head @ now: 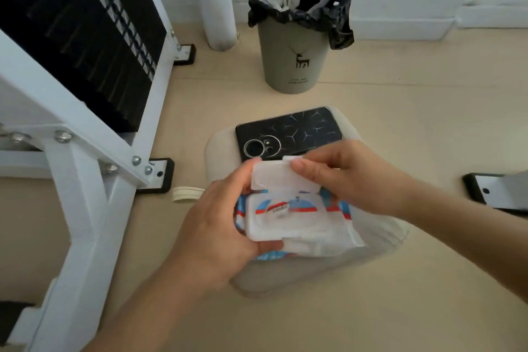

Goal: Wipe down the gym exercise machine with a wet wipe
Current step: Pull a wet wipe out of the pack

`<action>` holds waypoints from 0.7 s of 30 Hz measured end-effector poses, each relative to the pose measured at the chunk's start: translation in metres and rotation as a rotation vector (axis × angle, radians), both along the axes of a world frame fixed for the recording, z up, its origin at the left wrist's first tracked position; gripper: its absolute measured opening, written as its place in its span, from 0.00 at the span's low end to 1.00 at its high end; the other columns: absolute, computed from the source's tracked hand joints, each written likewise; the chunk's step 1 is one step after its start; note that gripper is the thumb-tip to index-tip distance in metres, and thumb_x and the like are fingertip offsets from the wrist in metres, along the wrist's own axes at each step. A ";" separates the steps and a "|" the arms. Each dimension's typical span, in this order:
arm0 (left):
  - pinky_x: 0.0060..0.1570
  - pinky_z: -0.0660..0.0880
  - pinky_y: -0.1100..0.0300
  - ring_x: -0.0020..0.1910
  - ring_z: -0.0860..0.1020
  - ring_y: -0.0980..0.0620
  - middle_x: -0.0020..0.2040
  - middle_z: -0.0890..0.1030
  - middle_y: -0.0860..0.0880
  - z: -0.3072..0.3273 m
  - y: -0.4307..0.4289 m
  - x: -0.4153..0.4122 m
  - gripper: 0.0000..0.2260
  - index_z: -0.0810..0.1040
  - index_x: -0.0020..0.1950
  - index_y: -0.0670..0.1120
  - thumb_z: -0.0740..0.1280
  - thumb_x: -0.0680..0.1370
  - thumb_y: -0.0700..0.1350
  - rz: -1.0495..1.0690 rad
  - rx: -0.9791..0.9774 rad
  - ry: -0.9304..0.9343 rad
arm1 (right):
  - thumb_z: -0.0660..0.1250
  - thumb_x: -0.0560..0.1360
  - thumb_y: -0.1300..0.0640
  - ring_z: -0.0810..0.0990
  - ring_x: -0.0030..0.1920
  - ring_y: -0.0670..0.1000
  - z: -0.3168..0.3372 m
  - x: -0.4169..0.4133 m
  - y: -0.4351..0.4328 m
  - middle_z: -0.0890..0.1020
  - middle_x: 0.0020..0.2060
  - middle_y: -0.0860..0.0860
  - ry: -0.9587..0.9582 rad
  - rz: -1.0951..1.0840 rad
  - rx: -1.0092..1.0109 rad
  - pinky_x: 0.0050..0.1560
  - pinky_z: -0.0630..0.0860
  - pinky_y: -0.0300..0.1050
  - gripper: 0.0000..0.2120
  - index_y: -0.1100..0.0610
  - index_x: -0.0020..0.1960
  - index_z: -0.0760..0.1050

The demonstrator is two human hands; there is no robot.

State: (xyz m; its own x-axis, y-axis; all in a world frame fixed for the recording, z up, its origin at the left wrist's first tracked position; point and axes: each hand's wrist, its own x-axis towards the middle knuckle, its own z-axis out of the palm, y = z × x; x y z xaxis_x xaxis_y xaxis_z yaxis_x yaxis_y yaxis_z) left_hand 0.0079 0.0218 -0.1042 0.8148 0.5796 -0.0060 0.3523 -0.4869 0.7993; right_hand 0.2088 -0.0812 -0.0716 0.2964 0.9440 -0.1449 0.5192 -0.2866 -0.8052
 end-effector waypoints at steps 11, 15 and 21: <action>0.48 0.76 0.50 0.50 0.74 0.53 0.50 0.71 0.56 0.018 -0.026 0.025 0.21 0.80 0.53 0.57 0.63 0.66 0.66 0.102 0.422 0.105 | 0.71 0.71 0.61 0.75 0.38 0.47 -0.025 -0.013 -0.012 0.76 0.44 0.49 -0.429 -0.022 0.289 0.40 0.74 0.42 0.07 0.54 0.48 0.80; 0.37 0.76 0.54 0.36 0.75 0.54 0.37 0.77 0.56 0.025 -0.021 0.024 0.06 0.81 0.44 0.53 0.68 0.71 0.52 0.164 0.552 0.027 | 0.69 0.72 0.57 0.75 0.41 0.44 -0.022 -0.014 -0.026 0.77 0.42 0.43 -0.260 -0.007 0.252 0.42 0.71 0.32 0.04 0.49 0.45 0.81; 0.36 0.77 0.55 0.33 0.78 0.46 0.36 0.81 0.40 0.025 -0.013 0.016 0.07 0.83 0.46 0.52 0.73 0.74 0.39 0.382 -0.281 -0.170 | 0.73 0.73 0.54 0.76 0.45 0.44 -0.010 -0.030 -0.021 0.79 0.47 0.45 -0.256 0.055 0.197 0.45 0.69 0.29 0.09 0.50 0.53 0.83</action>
State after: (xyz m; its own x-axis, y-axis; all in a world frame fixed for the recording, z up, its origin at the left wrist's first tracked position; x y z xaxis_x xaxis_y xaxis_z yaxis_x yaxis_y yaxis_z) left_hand 0.0237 0.0093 -0.0792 0.5476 0.8318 -0.0906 0.3171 -0.1061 0.9425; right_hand 0.1784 -0.1026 -0.0818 0.2478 0.9620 0.1145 0.7223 -0.1047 -0.6836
